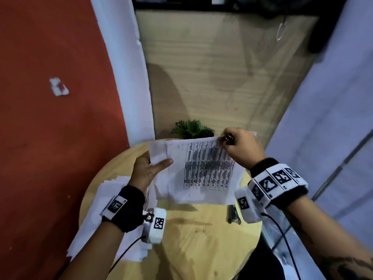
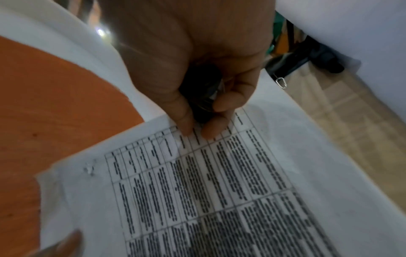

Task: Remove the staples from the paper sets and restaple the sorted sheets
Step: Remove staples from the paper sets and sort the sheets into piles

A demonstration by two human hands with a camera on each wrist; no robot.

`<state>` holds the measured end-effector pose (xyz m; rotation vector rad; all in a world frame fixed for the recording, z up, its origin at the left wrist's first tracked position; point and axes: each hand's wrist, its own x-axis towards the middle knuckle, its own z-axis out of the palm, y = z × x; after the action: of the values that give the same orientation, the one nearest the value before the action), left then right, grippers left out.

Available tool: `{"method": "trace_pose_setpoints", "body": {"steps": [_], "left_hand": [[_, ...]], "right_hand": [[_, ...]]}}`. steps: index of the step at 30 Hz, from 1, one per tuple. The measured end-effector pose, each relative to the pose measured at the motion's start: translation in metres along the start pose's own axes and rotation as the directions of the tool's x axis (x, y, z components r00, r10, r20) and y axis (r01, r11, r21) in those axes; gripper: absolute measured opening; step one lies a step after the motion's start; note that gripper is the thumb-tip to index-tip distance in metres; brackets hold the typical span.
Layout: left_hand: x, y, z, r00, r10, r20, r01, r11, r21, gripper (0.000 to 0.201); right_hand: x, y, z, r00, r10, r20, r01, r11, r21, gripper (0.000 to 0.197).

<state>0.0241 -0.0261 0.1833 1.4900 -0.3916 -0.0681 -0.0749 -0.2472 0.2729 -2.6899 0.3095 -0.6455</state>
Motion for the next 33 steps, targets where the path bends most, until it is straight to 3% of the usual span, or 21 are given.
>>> {"method": "trace_pose_setpoints", "body": {"steps": [6, 9, 14, 16, 18, 20, 22, 23, 24, 25, 28, 33], "left_hand": [[0.007, 0.084, 0.004, 0.968, 0.249, -0.033, -0.247, 0.968, 0.047, 0.020], [0.005, 0.103, -0.002, 0.970, 0.243, -0.017, -0.243, 0.970, -0.008, 0.019], [0.003, 0.128, -0.010, 0.974, 0.222, 0.036, -0.219, 0.974, -0.063, 0.013], [0.002, 0.133, -0.015, 0.974, 0.222, 0.052, -0.219, 0.974, -0.052, 0.020], [0.003, 0.139, -0.019, 0.950, 0.313, 0.022, -0.313, 0.948, 0.055, 0.038], [0.005, 0.148, -0.019, 0.872, 0.489, 0.019, -0.464, 0.816, 0.345, 0.062], [0.003, 0.160, -0.014, 0.754, 0.643, 0.136, -0.518, 0.455, 0.724, 0.073], [0.001, 0.166, -0.008, 0.721, 0.658, 0.219, -0.505, 0.281, 0.816, 0.072], [-0.002, 0.174, -0.002, 0.720, 0.628, 0.296, -0.507, 0.183, 0.842, 0.070], [-0.003, 0.180, 0.005, 0.736, 0.574, 0.359, -0.526, 0.151, 0.837, 0.067], [-0.001, 0.191, 0.018, 0.790, 0.377, 0.483, -0.583, 0.219, 0.783, 0.056], [0.004, 0.193, 0.034, 0.743, 0.317, 0.590, -0.669, 0.363, 0.648, 0.033]], "right_hand": [[0.006, -0.028, -0.039, 0.998, -0.050, -0.042, 0.051, 0.999, 0.000, 0.014], [0.007, -0.034, -0.056, 0.998, -0.052, -0.020, 0.053, 0.997, 0.047, 0.007], [0.006, -0.045, -0.077, 0.998, -0.036, 0.051, 0.029, 0.990, 0.135, 0.027], [0.006, -0.048, -0.082, 0.998, -0.047, 0.046, 0.038, 0.984, 0.174, 0.019], [0.005, -0.051, -0.086, 0.997, -0.048, 0.053, 0.038, 0.984, 0.174, 0.012], [0.004, -0.054, -0.089, 0.996, -0.047, 0.075, 0.033, 0.985, 0.169, 0.021], [0.004, -0.057, -0.091, 0.994, -0.052, 0.092, 0.036, 0.984, 0.174, 0.026], [0.004, -0.059, -0.091, 0.994, -0.054, 0.098, 0.037, 0.984, 0.174, 0.025], [0.004, -0.061, -0.091, 0.993, -0.058, 0.102, 0.039, 0.984, 0.176, 0.022], [0.003, -0.063, -0.091, 0.993, -0.062, 0.105, 0.042, 0.982, 0.182, 0.020], [0.003, -0.066, -0.092, 0.990, -0.070, 0.120, 0.044, 0.977, 0.208, 0.021], [0.004, -0.068, -0.092, 0.984, -0.075, 0.164, 0.029, 0.963, 0.269, 0.024]]}}
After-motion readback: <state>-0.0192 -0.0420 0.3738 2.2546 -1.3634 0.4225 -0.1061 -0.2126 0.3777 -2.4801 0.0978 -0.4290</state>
